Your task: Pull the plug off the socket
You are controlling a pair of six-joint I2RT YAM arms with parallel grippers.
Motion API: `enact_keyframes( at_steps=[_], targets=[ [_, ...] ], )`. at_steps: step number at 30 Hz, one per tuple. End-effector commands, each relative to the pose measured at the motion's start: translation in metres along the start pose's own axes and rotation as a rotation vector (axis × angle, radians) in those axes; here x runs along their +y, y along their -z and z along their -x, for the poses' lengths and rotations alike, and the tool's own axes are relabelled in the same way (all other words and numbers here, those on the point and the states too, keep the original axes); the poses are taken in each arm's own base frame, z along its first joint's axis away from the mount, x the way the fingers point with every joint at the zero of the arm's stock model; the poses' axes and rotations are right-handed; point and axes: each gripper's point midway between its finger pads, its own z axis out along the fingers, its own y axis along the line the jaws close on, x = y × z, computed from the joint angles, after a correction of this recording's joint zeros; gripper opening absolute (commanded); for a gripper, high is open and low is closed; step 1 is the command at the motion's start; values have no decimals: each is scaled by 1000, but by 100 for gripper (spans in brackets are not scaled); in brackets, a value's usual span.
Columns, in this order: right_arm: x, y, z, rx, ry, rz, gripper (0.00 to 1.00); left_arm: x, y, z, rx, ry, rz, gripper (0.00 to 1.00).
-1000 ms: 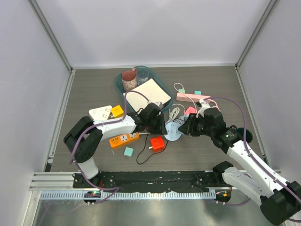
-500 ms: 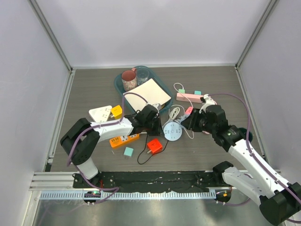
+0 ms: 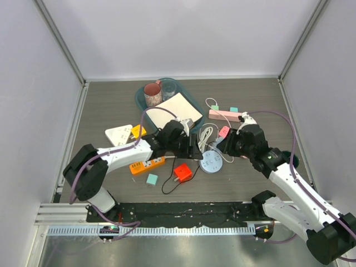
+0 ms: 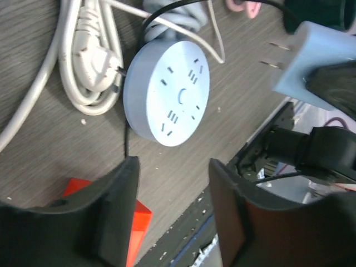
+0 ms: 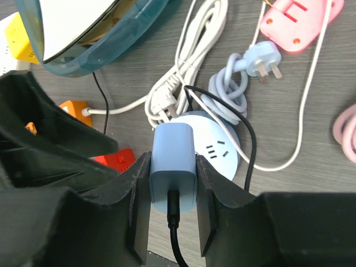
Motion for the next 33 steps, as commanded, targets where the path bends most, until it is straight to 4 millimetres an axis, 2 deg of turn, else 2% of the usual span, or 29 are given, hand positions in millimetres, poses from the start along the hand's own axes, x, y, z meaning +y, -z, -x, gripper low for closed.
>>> enact_keyframes(
  at_steps=[1, 4, 6, 9, 11, 12, 13, 14, 16, 19, 24, 27, 30, 32, 33],
  targets=[
    [-8, 15, 27, -114, -29, -84, 1, -44, 29, 31, -96, -87, -125, 61],
    [-32, 23, 30, -144, -41, -215, 1, -47, 44, 41, -142, -133, -97, 70],
    [-31, 24, 30, -159, -60, -205, 1, -39, 52, 48, -176, -160, -37, 78],
    [-24, 16, 18, -118, -104, -153, 1, -28, 70, 56, -211, -221, 40, 89],
    [-35, 9, 5, -89, -123, -195, 1, -15, 85, 63, -239, -259, 112, 94],
    [-40, 7, 3, -93, -151, -219, 1, -11, 91, 66, -248, -276, 134, 100],
    [-52, 4, -4, -95, -161, -262, 1, -1, 98, 68, -259, -300, 183, 100],
    [-65, 4, -2, -134, -181, -322, 1, -1, 109, 72, -287, -317, 197, 100],
    [-73, 2, -4, -158, -223, -354, 4, 13, 122, 76, -319, -324, 253, 100],
    [-77, -1, -1, -187, -267, -375, 10, 21, 144, 78, -361, -356, 291, 100],
    [-87, -12, -17, -160, -305, -405, 13, 32, 180, 77, -389, -418, 398, 100],
    [-93, -16, -26, -161, -333, -413, 21, 43, 196, 72, -395, -458, 458, 100],
    [-94, -17, -26, -174, -345, -410, 28, 55, 208, 69, -421, -482, 512, 100],
    [-91, -14, -22, -185, -338, -400, 32, 60, 207, 67, -430, -484, 518, 100],
    [-86, -13, -15, -195, -331, -385, 51, 57, 207, 66, -435, -475, 502, 100]
  ],
)
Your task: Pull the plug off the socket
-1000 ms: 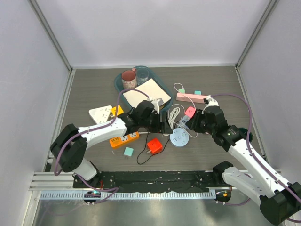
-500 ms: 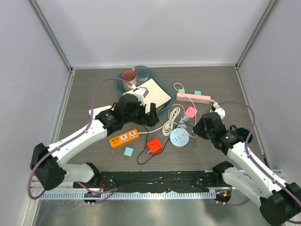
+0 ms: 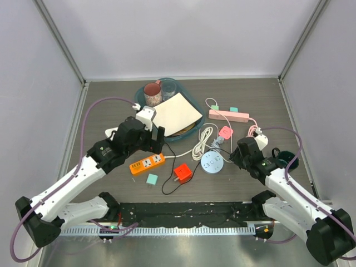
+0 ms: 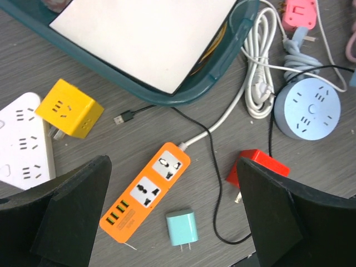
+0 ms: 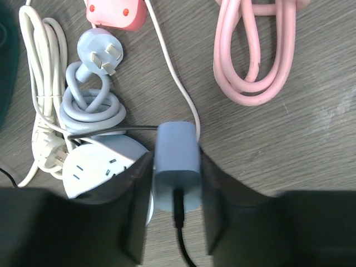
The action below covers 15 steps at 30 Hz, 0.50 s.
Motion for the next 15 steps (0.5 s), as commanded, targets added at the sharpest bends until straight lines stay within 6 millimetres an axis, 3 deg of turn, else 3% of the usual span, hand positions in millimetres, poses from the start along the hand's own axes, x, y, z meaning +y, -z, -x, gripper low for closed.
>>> enact_keyframes(
  at_steps=[1, 3, 7, 11, 15],
  targets=[
    [23, 9, 32, -106, -55, 69, 57, 15, 6, -6, -8, -35, 53, 100],
    [28, 16, 41, -118, -51, 68, 65, 12, 6, -5, -15, -23, 42, 100],
    [28, 24, 57, -152, -48, 30, 71, 14, 5, -10, 2, -25, 51, 100],
    [27, 26, 70, -194, -14, -5, 73, 11, 3, -7, 10, -26, 40, 100],
    [49, 23, 92, -242, 61, 27, 72, 11, 6, -5, -11, -19, 38, 100]
  ],
)
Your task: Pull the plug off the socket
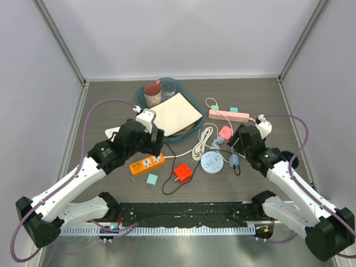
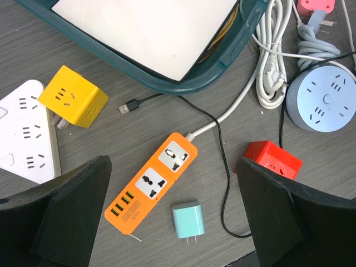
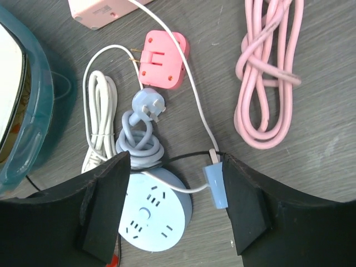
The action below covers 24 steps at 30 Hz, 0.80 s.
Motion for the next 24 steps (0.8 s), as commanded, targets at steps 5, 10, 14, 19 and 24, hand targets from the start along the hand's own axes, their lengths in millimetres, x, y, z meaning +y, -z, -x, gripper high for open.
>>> enact_keyframes(
  at_steps=[5, 10, 14, 19, 24],
  targets=[
    [50, -41, 65, -121, 281, -15, 70, 2, 7, 15, -77, 14, -5, 100],
    [76, -95, 105, -17, 338, 83, 66, 8, 9, 13, -82, 14, 24, 100],
    [39, -130, 131, 80, 240, -44, 63, 9, 11, 14, -89, 19, 30, 100],
    [23, -156, 145, 90, -260, -189, 61, 11, 12, 15, -95, 20, 38, 100],
    [14, -179, 137, 83, -517, -325, 61, 9, 11, 15, -91, 19, 28, 100]
  ],
)
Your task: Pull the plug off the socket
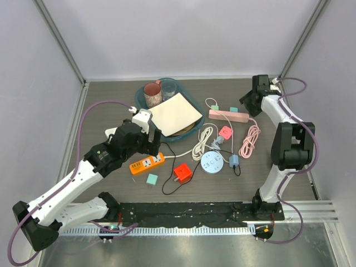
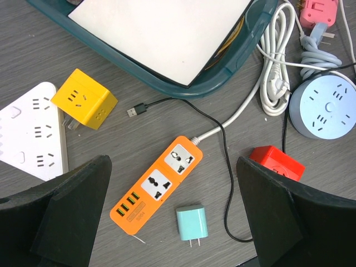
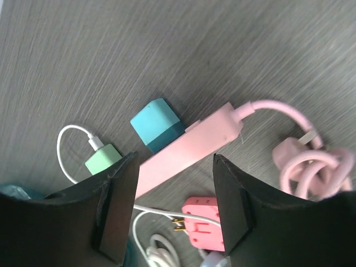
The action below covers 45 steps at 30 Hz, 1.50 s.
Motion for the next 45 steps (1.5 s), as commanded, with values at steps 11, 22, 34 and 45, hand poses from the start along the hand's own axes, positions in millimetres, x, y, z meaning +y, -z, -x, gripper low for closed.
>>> enact_keyframes(
  at_steps=[11, 22, 34, 45],
  targets=[
    [-21, -19, -1, -59, -524, -316, 63, 3, 3, 11, -47, 9, 10, 100],
    [-25, -52, -25, 10, -553, -374, 64, 6, 3, 11, -49, 8, 27, 100],
    [-40, -76, -47, 21, -562, -387, 41, 6, -1, 7, -33, 0, 34, 100],
    [-3, -49, 5, -57, -568, -135, 1, 9, 0, 10, -47, 6, 45, 100]
  ],
)
